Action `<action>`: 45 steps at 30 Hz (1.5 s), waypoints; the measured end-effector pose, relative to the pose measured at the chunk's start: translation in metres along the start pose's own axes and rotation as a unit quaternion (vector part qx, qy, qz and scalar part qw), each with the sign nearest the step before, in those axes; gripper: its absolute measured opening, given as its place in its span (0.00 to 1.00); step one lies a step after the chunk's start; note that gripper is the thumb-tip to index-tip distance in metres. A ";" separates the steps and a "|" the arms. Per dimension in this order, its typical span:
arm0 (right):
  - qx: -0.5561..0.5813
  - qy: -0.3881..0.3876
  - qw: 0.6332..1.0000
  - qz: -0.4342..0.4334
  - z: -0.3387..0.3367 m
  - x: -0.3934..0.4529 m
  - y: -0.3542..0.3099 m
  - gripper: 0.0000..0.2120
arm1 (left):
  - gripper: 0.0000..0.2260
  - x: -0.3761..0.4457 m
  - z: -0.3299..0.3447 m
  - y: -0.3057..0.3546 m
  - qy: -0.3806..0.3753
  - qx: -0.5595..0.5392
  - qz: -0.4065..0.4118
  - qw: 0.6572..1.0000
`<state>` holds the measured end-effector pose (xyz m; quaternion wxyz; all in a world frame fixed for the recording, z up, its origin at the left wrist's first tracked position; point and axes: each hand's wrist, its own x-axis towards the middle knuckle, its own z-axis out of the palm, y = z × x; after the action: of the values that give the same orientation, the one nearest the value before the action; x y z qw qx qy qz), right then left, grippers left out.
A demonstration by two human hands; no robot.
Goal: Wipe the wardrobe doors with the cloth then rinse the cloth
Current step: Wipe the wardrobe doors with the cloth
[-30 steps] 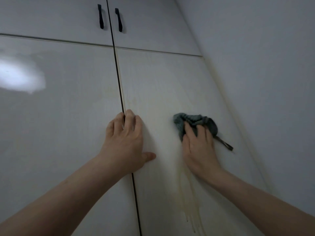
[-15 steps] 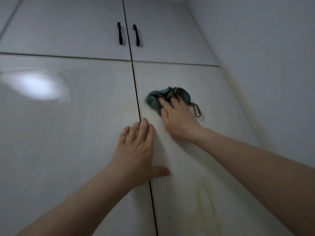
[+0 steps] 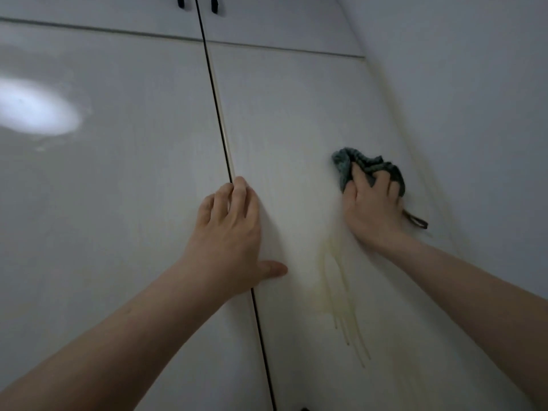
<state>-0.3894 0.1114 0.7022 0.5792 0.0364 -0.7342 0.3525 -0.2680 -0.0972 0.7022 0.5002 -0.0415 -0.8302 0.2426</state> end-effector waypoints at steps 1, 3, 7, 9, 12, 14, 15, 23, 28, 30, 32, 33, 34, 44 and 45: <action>-0.007 0.005 1.000 -0.015 0.004 -0.021 -0.003 0.24 | 0.55 -0.006 0.002 0.001 -0.003 0.002 0.006 1.000; -0.030 0.005 0.997 -0.074 0.013 -0.066 -0.010 0.25 | 0.54 -0.018 0.005 0.002 -0.005 0.019 0.019 1.000; -0.047 0.007 0.981 -0.187 0.017 -0.144 -0.021 0.24 | 0.52 -0.040 0.012 0.010 0.011 0.009 0.029 0.999; -0.051 -0.022 0.980 -0.194 0.013 -0.162 -0.020 0.23 | 0.51 -0.049 0.013 0.014 0.017 -0.009 0.034 0.999; -0.062 -0.048 0.978 -0.192 0.003 -0.151 -0.008 0.26 | 0.50 -0.059 0.015 0.015 0.002 -0.003 0.046 0.999; -0.087 -0.050 0.982 -0.157 -0.001 -0.127 0.010 0.28 | 0.50 -0.067 0.015 0.014 -0.012 0.006 0.055 0.998; -0.092 -0.049 0.987 -0.118 -0.003 -0.112 0.024 0.27 | 0.50 -0.070 0.016 0.014 -0.012 0.006 0.058 0.998; -0.039 -0.027 0.992 0.117 -0.003 -0.106 0.089 0.23 | 0.50 -0.094 0.024 0.014 -0.010 0.004 0.075 0.997; 0.019 0.007 0.999 -0.041 0.010 -0.184 0.021 0.23 | 0.51 -0.097 0.030 0.016 -0.007 0.006 0.063 0.998; 0.038 -0.022 0.993 -0.113 0.009 -0.210 -0.005 0.22 | 0.51 -0.096 0.031 0.019 0.003 -0.005 0.056 0.998; 0.031 -0.051 0.983 -0.172 0.006 -0.222 -0.014 0.22 | 0.48 -0.096 0.034 0.022 0.015 -0.015 0.053 0.998; 0.031 -0.064 0.979 -0.192 0.004 -0.222 -0.012 0.22 | 0.46 -0.096 0.033 0.023 0.017 -0.013 0.052 0.998; 0.030 -0.074 0.976 -0.205 0.003 -0.221 -0.005 0.22 | 0.46 -0.096 0.033 0.024 0.015 -0.011 0.053 0.998; -0.035 -0.014 0.994 0.106 0.002 -0.160 0.098 0.19 | 0.49 -0.097 0.028 0.018 -0.005 -0.022 0.078 0.997; -0.032 -0.003 0.992 0.119 0.005 -0.155 0.092 0.17 | 0.49 -0.097 0.029 0.015 -0.002 -0.029 0.083 0.996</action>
<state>-0.3856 0.1229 0.5221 0.5319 -0.0683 -0.7458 0.3953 -0.2471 -0.1247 0.6059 0.4749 -0.1244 -0.8318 0.2591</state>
